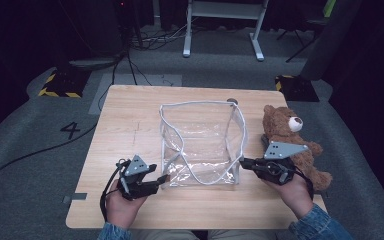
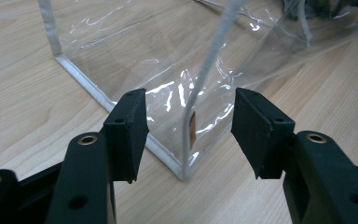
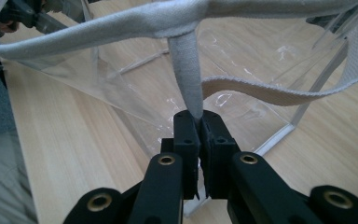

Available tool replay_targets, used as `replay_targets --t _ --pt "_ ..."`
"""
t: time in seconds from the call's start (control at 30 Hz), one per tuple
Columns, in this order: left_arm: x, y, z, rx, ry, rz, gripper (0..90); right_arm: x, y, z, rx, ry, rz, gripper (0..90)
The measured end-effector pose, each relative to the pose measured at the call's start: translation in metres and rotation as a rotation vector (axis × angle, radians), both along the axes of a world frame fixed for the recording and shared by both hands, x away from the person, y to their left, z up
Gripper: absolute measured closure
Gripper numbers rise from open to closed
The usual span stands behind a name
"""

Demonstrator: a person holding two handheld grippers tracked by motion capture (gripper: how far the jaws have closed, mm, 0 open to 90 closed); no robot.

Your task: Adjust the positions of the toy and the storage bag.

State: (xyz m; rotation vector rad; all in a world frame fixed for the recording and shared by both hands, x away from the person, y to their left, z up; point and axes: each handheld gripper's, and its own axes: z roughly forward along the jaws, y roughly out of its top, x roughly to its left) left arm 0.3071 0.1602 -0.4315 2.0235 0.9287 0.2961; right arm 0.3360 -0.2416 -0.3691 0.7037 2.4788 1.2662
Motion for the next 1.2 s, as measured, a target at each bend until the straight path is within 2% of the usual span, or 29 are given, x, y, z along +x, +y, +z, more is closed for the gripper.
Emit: replay_targets --t 0.13,0.2,0.27,0.33,0.4,0.5,0.63,0.67,0.73,0.87,1.2 --pt "0.002 -0.013 0.002 -0.016 0.008 -0.086 45.3 -0.009 -0.010 -0.003 0.003 0.012 -0.006 86.8" --pt "0.001 -0.020 0.003 -0.011 -0.009 -0.110 49.3 -0.012 -0.014 -0.004 -0.002 0.017 -0.007 86.8" --pt "-0.001 -0.027 0.004 0.006 -0.033 -0.117 64.9 -0.015 -0.016 -0.005 0.001 0.019 -0.012 86.8" --pt "-0.005 -0.030 0.006 0.053 -0.059 -0.112 81.7 -0.018 -0.020 -0.005 0.002 0.021 -0.019 86.8" --pt "-0.009 -0.032 0.006 0.055 -0.078 -0.126 86.2 -0.022 -0.024 -0.004 0.012 0.027 -0.025 86.9" --pt "-0.018 -0.031 0.008 0.050 -0.096 -0.130 86.8 -0.030 -0.032 -0.005 0.035 0.038 -0.029 87.0" --pt "-0.029 -0.023 0.003 -0.013 -0.081 -0.121 87.1 -0.043 -0.039 -0.010 0.057 0.054 -0.022 87.3" --pt "-0.031 -0.022 0.000 -0.018 -0.080 -0.118 87.1 -0.047 -0.040 -0.012 0.053 0.057 -0.018 87.4" --pt "-0.037 -0.019 -0.005 -0.058 -0.093 -0.105 87.2 -0.052 -0.041 -0.015 0.051 0.057 -0.019 87.5" --pt "-0.043 -0.015 -0.005 -0.051 -0.102 -0.099 87.2 -0.056 -0.045 -0.018 0.071 0.069 -0.013 87.6" --pt "-0.045 -0.018 -0.005 -0.035 -0.109 -0.100 87.2 -0.063 -0.043 -0.019 0.042 0.072 0.022 85.0"
